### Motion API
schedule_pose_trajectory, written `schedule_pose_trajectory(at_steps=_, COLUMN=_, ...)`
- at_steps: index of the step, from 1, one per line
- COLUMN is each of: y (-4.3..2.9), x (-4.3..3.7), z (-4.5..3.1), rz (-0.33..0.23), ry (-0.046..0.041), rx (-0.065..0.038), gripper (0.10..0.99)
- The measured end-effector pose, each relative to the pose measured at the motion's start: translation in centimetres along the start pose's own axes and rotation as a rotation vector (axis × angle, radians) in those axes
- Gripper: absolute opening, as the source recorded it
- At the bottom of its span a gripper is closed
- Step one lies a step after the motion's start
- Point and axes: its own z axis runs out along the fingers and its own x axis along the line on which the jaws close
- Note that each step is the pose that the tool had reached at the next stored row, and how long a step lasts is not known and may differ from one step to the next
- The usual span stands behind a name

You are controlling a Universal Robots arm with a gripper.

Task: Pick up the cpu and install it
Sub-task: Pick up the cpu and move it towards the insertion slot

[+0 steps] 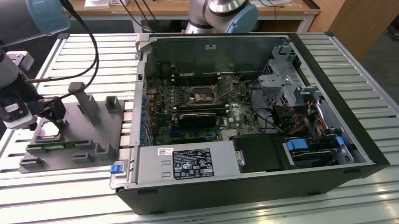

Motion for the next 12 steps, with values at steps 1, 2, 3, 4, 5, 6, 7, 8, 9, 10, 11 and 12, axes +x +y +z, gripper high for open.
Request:
schedule_pose_trajectory(at_steps=1, y=-0.01, x=0.00, z=0.08, rz=0.000, ry=0.0001, rx=0.000, gripper=0.682)
schedule_pose_trajectory(at_steps=2, y=-0.01, x=0.00, z=0.16, rz=0.000, ry=0.0001, rx=0.000, gripper=0.682)
schedule_pose_trajectory(at_steps=3, y=-0.02, x=0.00, z=0.24, rz=0.000, ry=0.0002, rx=0.000, gripper=0.682)
schedule_pose_trajectory(at_steps=4, y=-0.02, x=-0.02, z=0.34, rz=0.000, ry=-0.0002, rx=0.000, gripper=0.682)
schedule_pose_trajectory(at_steps=5, y=-0.03, x=-0.03, z=0.39, rz=0.000, ry=0.0002, rx=0.000, gripper=0.682)
schedule_pose_trajectory(at_steps=6, y=-0.04, x=-0.06, z=0.43, rz=0.000, ry=0.0005, rx=0.000, gripper=0.682)
schedule_pose_trajectory(at_steps=7, y=-0.04, x=-0.08, z=0.45, rz=0.000, ry=0.0007, rx=0.001, gripper=0.682)
schedule_pose_trajectory(at_steps=8, y=-0.03, x=-0.10, z=0.47, rz=0.000, ry=0.0005, rx=0.001, gripper=0.682)
schedule_pose_trajectory(at_steps=9, y=-0.03, x=-0.12, z=0.48, rz=0.000, ry=0.0003, rx=0.002, gripper=0.682)
schedule_pose_trajectory(at_steps=10, y=-0.03, x=-0.13, z=0.45, rz=0.000, ry=0.0000, rx=0.002, gripper=0.682)
schedule_pose_trajectory(at_steps=11, y=-0.03, x=-0.15, z=0.33, rz=0.000, ry=-0.0007, rx=0.002, gripper=0.682)
schedule_pose_trajectory(at_steps=12, y=-0.02, x=-0.16, z=0.23, rz=0.000, ry=-0.0009, rx=0.002, gripper=0.682)
